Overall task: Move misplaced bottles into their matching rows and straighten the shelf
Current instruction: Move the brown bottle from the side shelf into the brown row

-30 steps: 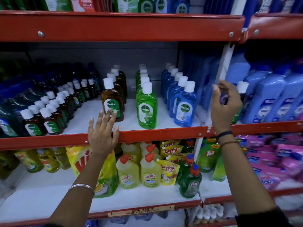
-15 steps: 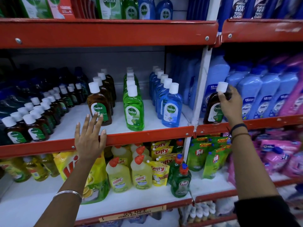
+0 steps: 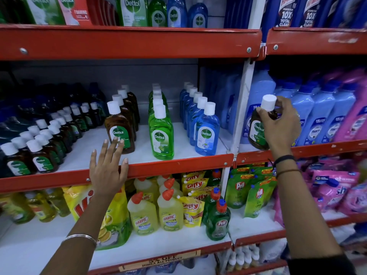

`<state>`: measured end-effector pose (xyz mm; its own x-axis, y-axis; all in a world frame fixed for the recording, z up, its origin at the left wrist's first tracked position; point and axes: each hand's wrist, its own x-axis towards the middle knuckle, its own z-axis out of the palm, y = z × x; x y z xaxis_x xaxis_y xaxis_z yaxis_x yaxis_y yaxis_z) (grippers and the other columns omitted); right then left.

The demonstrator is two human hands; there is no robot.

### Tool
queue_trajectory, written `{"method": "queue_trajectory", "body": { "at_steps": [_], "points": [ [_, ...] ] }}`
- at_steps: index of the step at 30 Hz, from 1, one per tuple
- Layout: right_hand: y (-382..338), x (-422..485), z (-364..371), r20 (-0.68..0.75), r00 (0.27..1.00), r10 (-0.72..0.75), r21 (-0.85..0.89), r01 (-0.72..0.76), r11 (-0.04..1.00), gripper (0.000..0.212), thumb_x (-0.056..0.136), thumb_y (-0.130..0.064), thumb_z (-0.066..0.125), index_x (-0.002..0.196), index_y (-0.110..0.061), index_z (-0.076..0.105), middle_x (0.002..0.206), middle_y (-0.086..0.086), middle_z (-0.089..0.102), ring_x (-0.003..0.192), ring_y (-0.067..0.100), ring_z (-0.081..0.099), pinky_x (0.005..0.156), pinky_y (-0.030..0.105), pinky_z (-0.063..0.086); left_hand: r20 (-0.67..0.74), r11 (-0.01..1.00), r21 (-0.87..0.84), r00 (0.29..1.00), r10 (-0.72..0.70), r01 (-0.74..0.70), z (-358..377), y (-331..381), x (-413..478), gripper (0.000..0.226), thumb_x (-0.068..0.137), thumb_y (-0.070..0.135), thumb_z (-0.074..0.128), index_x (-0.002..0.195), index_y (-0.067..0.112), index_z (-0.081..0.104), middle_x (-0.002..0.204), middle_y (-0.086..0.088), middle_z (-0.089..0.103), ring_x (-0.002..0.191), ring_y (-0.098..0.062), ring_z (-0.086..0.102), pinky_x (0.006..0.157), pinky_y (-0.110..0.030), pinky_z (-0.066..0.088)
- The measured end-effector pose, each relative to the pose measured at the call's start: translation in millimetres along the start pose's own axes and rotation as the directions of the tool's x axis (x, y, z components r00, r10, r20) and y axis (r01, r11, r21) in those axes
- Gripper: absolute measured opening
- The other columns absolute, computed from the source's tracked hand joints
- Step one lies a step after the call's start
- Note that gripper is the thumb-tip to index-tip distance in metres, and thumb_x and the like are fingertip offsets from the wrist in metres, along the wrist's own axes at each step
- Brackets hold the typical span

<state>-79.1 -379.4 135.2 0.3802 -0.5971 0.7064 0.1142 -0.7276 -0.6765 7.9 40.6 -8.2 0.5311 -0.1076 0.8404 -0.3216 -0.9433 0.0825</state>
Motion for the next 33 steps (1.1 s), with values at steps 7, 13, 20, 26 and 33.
{"method": "queue_trajectory", "body": {
  "at_steps": [7,13,20,26,33],
  "points": [
    [-56,-27,-2,0.050,0.998,-0.027,0.137,0.020,0.990,0.041,0.074,-0.047,0.070,0.108,-0.024,0.063,0.103,-0.004,0.070,0.086,0.018,0.061,0.073,0.033,0.044,0.006,1.000,-0.016,1.000,0.008,-0.008,-5,-4,0,0.054,0.100,0.039,0.033,0.147,0.013,0.044,0.154,-0.011,0.043,0.145,-0.031,0.035,0.115,-0.057,0.025],
    [-113,-69,27,0.207,0.975,-0.081,0.316,0.012,0.949,0.039,0.072,-0.047,0.073,0.103,-0.025,0.065,0.090,-0.015,0.064,0.071,-0.001,0.057,0.068,0.032,0.051,0.000,0.999,-0.001,0.999,-0.053,0.053,-14,-33,-3,0.054,0.101,0.039,0.032,0.149,0.015,0.041,0.154,-0.011,0.043,0.145,-0.030,0.034,0.116,-0.057,0.022],
    [-188,-122,86,0.333,0.926,-0.176,0.459,0.004,0.889,0.036,0.071,-0.049,0.073,0.100,-0.028,0.065,0.089,-0.017,0.066,0.073,0.006,0.061,0.068,0.035,0.054,-0.014,0.995,0.096,0.999,0.031,-0.030,-19,-70,-3,0.055,0.103,0.043,0.029,0.150,0.017,0.040,0.153,-0.011,0.044,0.145,-0.030,0.035,0.114,-0.057,0.027],
    [-226,-149,137,0.443,0.880,-0.170,0.507,-0.090,0.857,0.041,0.072,-0.043,0.076,0.106,-0.022,0.065,0.099,-0.009,0.071,0.078,0.008,0.061,0.071,0.035,0.055,-0.070,0.991,0.115,0.995,0.077,-0.068,-15,-75,-3,0.055,0.104,0.045,0.025,0.149,0.018,0.041,0.151,-0.010,0.047,0.145,-0.027,0.034,0.111,-0.057,0.033],
    [-226,-166,183,0.528,0.843,-0.102,0.463,-0.185,0.867,0.044,0.071,-0.042,0.077,0.109,-0.025,0.065,0.107,-0.008,0.070,0.092,0.011,0.062,0.078,0.034,0.053,-0.111,0.986,0.123,0.986,0.127,-0.113,-10,-79,-3,0.055,0.104,0.046,0.024,0.151,0.021,0.036,0.151,-0.008,0.047,0.144,-0.027,0.035,0.111,-0.057,0.034]
  ]
}}
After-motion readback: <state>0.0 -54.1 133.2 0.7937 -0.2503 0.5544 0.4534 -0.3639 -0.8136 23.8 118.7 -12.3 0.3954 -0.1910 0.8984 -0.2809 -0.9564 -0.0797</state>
